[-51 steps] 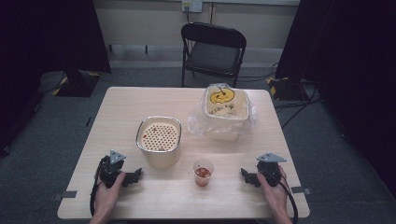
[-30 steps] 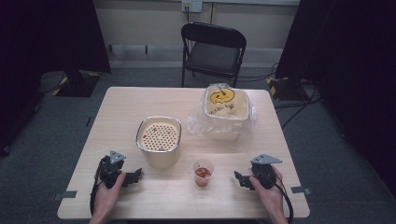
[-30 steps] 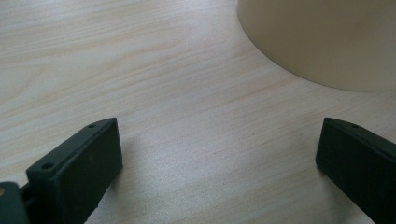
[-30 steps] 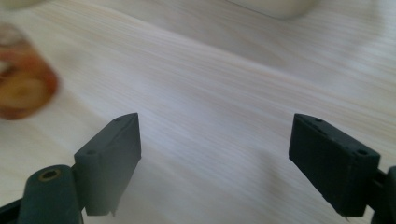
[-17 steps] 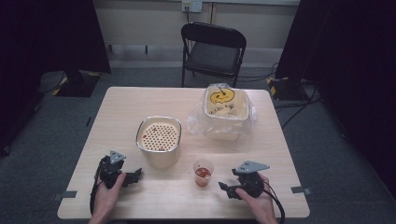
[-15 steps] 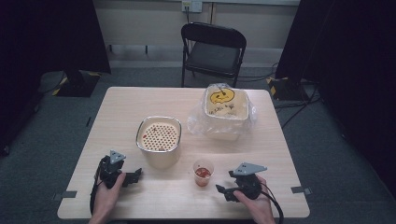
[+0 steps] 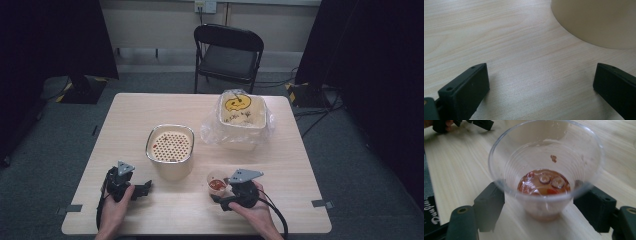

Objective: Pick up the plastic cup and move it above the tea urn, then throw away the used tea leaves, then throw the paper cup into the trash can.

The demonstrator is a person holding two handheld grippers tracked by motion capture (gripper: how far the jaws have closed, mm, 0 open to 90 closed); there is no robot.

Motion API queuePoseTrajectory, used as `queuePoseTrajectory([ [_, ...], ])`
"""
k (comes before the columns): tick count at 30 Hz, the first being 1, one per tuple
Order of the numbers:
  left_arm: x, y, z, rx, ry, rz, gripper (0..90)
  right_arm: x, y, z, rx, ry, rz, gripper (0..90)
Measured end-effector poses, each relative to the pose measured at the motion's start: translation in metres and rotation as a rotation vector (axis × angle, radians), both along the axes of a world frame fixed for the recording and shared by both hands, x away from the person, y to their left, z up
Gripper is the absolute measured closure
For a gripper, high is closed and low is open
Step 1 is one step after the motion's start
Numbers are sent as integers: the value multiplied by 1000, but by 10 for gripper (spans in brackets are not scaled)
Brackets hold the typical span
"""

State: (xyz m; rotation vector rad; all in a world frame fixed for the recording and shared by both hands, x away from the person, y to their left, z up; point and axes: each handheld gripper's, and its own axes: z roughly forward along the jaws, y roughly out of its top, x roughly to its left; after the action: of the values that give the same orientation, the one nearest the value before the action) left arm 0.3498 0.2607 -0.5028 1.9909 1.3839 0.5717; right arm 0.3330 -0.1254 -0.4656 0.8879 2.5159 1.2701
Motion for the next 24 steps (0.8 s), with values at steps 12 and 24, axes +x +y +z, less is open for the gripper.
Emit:
queuePoseTrajectory([
  [12, 0, 0, 0, -4, 0, 3, 0, 13, 11, -11, -7, -25, 32, 340],
  [24, 0, 0, 0, -1, 0, 4, 0, 17, 8, -4, 11, -31, 26, 432],
])
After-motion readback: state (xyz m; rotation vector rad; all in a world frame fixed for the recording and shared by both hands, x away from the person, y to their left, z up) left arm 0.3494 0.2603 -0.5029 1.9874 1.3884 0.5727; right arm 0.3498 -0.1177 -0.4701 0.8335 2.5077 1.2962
